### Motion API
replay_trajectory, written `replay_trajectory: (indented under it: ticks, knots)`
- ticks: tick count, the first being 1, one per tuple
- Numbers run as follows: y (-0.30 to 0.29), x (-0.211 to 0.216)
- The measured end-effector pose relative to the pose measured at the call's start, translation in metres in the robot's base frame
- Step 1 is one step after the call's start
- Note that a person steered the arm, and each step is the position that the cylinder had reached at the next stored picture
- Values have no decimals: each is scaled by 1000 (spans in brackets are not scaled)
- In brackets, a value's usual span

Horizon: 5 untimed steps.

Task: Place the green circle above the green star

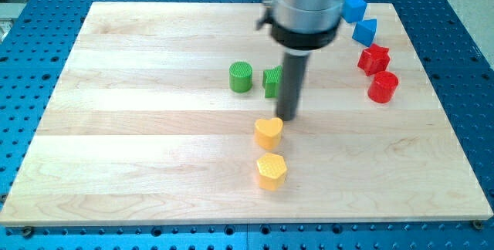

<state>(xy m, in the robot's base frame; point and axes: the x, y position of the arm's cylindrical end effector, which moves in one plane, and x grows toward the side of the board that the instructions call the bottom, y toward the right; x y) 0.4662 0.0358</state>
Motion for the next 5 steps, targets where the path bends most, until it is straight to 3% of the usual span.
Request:
replay_trajectory:
  ticks: [2, 3, 4, 5]
  knots:
    - [-31, -61]
    - [-76, -32]
    - [-102, -43]
    - [-56, -102]
